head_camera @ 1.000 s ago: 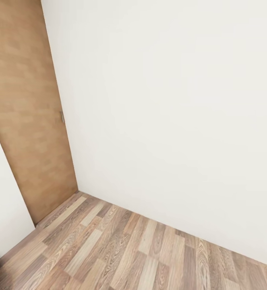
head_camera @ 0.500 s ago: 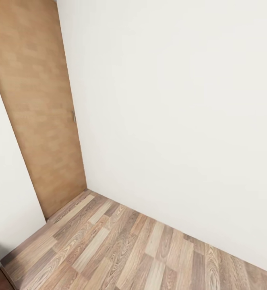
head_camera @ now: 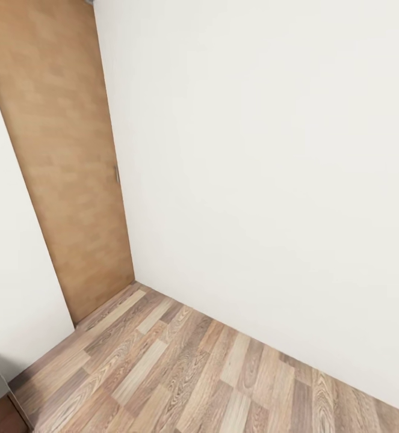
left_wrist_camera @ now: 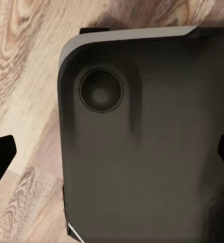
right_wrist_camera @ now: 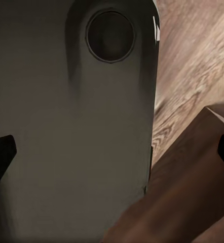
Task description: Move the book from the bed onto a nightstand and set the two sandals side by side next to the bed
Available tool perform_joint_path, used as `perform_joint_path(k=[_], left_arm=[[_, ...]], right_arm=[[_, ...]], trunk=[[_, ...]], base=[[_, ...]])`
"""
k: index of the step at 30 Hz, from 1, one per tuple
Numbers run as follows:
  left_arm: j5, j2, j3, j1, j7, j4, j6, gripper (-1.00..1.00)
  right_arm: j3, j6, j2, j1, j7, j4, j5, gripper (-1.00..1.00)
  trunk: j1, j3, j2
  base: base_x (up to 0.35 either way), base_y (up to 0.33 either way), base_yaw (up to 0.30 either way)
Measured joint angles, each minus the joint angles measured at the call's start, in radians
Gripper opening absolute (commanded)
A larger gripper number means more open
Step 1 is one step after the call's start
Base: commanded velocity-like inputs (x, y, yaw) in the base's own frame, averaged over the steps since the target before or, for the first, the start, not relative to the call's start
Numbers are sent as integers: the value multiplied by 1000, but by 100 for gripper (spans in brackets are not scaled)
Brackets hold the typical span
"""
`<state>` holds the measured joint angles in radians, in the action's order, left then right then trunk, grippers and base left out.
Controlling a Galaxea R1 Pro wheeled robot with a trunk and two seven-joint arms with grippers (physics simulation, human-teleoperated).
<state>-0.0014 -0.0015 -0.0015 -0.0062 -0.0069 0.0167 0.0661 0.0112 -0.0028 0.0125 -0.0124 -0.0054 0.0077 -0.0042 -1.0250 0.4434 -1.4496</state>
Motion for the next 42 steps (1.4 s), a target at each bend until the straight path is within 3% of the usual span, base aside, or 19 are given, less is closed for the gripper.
perform_joint_path(k=[42], left_arm=[[1, 0, 0, -1, 0, 0, 0, 100]], right_arm=[[0, 0, 1, 0, 1, 0, -1, 100]], trunk=[[0, 0, 0]], base=[[1, -59, 87]])
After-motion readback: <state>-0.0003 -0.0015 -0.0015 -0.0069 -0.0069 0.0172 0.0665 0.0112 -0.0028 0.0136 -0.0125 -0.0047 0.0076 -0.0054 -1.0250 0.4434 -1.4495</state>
